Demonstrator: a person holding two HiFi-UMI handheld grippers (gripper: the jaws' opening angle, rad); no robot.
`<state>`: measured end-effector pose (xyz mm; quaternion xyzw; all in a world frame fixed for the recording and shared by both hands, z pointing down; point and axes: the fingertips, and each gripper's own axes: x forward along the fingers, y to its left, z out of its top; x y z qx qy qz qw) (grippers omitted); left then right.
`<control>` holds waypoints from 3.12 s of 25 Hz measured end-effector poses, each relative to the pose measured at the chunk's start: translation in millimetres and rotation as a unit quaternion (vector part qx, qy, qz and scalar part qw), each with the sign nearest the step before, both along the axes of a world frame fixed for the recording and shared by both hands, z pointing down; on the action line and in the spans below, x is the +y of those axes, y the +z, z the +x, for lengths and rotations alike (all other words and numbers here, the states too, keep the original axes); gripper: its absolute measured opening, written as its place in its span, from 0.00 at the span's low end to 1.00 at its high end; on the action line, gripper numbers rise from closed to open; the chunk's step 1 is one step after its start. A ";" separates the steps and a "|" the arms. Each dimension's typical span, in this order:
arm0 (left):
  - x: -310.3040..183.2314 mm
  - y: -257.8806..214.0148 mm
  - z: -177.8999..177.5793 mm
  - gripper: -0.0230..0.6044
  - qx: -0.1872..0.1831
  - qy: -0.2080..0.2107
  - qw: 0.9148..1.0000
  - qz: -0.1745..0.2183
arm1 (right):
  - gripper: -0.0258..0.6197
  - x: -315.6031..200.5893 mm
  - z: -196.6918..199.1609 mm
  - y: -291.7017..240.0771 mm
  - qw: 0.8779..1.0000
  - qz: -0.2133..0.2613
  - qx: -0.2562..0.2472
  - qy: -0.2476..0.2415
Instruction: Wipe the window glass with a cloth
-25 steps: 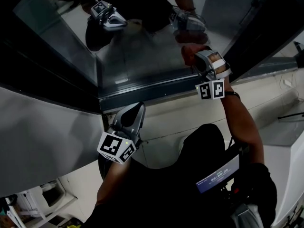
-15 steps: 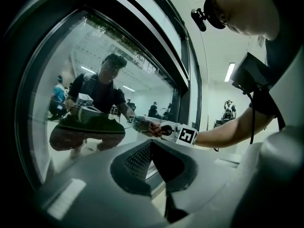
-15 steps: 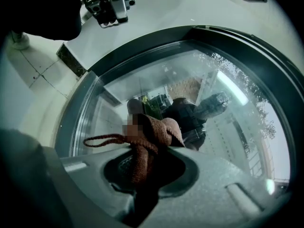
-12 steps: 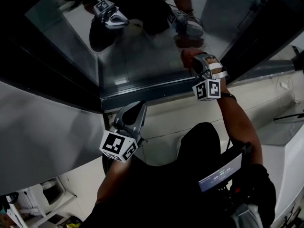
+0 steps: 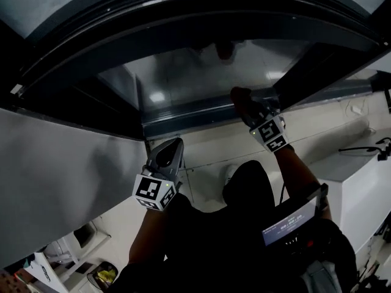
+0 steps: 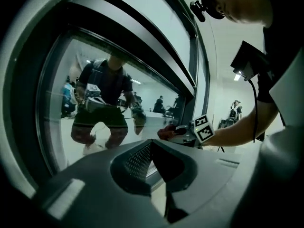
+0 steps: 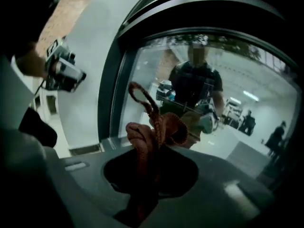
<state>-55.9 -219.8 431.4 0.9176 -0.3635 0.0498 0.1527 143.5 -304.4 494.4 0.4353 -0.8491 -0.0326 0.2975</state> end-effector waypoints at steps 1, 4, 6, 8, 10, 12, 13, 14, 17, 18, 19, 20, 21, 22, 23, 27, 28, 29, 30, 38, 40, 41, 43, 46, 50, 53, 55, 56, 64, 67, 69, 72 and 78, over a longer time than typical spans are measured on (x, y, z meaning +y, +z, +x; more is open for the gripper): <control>1.3 -16.6 -6.2 0.06 0.000 -0.006 1.000 -0.006 | 0.10 12.0 -2.8 -21.7 0.998 -0.016 -0.051 0.021; 8.5 -80.7 -17.0 0.06 0.003 -0.014 1.000 -0.014 | 0.10 43.7 -8.8 -89.9 0.982 -0.057 -0.163 0.073; 17.5 -121.6 -21.1 0.06 0.007 -0.012 1.000 -0.011 | 0.10 62.9 -17.9 -138.7 0.970 -0.077 -0.211 0.088; 29.1 -164.8 -25.7 0.06 0.009 -0.010 1.000 -0.009 | 0.10 83.9 -33.7 -193.4 0.959 -0.089 -0.254 0.093; 42.3 -212.2 -29.8 0.06 0.014 -0.007 1.000 -0.009 | 0.10 106.8 -50.4 -251.8 0.954 -0.086 -0.274 0.090; 59.0 -259.4 -31.2 0.06 0.022 0.003 1.000 -0.008 | 0.10 131.5 -63.9 -308.6 0.950 -0.078 -0.288 0.089; 68.3 -281.8 -30.9 0.06 0.024 0.011 1.000 -0.006 | 0.10 144.2 -69.9 -335.5 0.949 -0.074 -0.293 0.088; 77.8 -302.5 -30.4 0.06 0.025 0.019 0.999 -0.004 | 0.10 157.0 -75.2 -360.4 0.949 -0.068 -0.295 0.086; 103.2 -354.8 -28.6 0.06 0.037 0.037 0.999 -0.003 | 0.10 190.0 -85.4 -420.8 0.949 -0.051 -0.300 0.079; 110.1 -369.9 -27.5 0.06 0.046 0.043 0.998 -0.001 | 0.10 198.8 -87.5 -436.6 0.947 -0.046 -0.308 0.077; 117.1 -383.3 -26.2 0.06 0.056 0.050 0.997 0.002 | 0.10 207.4 -89.3 -450.3 0.945 -0.040 -0.317 0.075; 124.2 -394.8 -24.7 0.06 0.062 0.055 0.996 0.008 | 0.10 215.9 -90.7 -462.3 0.942 -0.034 -0.326 0.072; 130.5 -404.7 -23.2 0.06 0.065 0.058 0.996 0.015 | 0.10 223.6 -91.6 -472.8 0.940 -0.025 -0.334 0.068; 136.0 -413.0 -22.0 0.06 0.065 0.058 0.996 0.023 | 0.10 230.3 -92.3 -481.9 0.938 -0.017 -0.340 0.063; 141.3 -418.5 -21.1 0.06 0.062 0.055 0.996 0.028 | 0.10 237.0 -93.1 -489.2 0.936 -0.011 -0.346 0.059; 169.8 -418.2 -15.9 0.06 0.047 0.041 0.998 0.031 | 0.10 269.9 -93.5 -504.0 0.933 -0.001 -0.359 0.035; 177.8 -419.6 -12.9 0.06 0.043 0.038 0.998 0.033 | 0.10 277.6 -91.3 -506.6 0.932 0.000 -0.360 0.028; 186.2 -421.3 -9.3 0.06 0.038 0.033 0.998 0.036 | 0.10 285.3 -87.8 -508.8 0.932 0.002 -0.361 0.021; 195.5 -422.4 -5.0 0.06 0.033 0.029 0.998 0.038 | 0.10 294.4 -82.9 -510.2 0.933 0.002 -0.361 0.015; 299.0 -435.4 51.3 0.06 0.040 0.007 0.998 0.056 | 0.10 397.1 -9.4 -516.8 0.943 0.018 -0.332 0.001; 322.7 -436.1 62.9 0.06 0.037 0.003 0.998 0.059 | 0.10 421.2 6.0 -520.2 0.943 0.027 -0.332 0.002; 332.0 -437.0 67.5 0.06 0.036 -0.002 0.997 0.061 | 0.10 431.9 11.5 -522.4 0.943 0.033 -0.331 0.001; 349.5 -440.2 75.9 0.06 0.033 -0.012 0.997 0.068 | 0.10 453.1 19.5 -526.7 0.944 0.048 -0.326 -0.004; 383.3 -451.4 87.1 0.06 0.027 -0.019 0.996 0.083 | 0.10 489.8 27.8 -536.1 0.942 0.067 -0.328 -0.009; 404.8 -457.0 91.5 0.06 0.015 -0.025 0.995 0.095 | 0.10 512.4 34.3 -536.2 0.938 0.077 -0.337 -0.011; 420.1 -455.5 92.9 0.06 0.005 -0.024 0.995 0.098 | 0.10 527.8 38.8 -531.8 0.937 0.078 -0.341 -0.003; 425.9 -456.7 93.0 0.06 0.005 -0.027 0.995 0.097 | 0.10 535.1 42.5 -530.8 0.936 0.078 -0.342 0.002; 426.4 -457.7 92.7 0.06 0.007 -0.029 0.995 0.097 | 0.10 536.1 44.0 -530.3 0.937 0.077 -0.341 0.004; 426.7 -469.9 83.3 0.06 0.026 -0.044 0.994 0.100 | 0.10 539.3 45.4 -529.4 0.940 0.072 -0.334 0.008; 425.3 -472.9 81.0 0.06 0.024 -0.047 0.993 0.102 | 0.10 537.7 44.0 -528.6 0.940 0.069 -0.335 0.008; 424.9 -472.5 79.3 0.06 0.021 -0.045 0.994 0.101 | 0.10 537.9 40.5 -526.2 0.939 0.063 -0.339 0.010; 426.6 -470.6 78.7 0.06 0.013 -0.038 0.994 0.099 | 0.10 541.5 38.3 -519.7 0.938 0.056 -0.341 0.018; 434.1 -478.8 26.2 0.06 0.022 -0.014 0.994 0.106 | 0.10 558.2 -20.8 -524.1 0.942 0.060 -0.328 0.035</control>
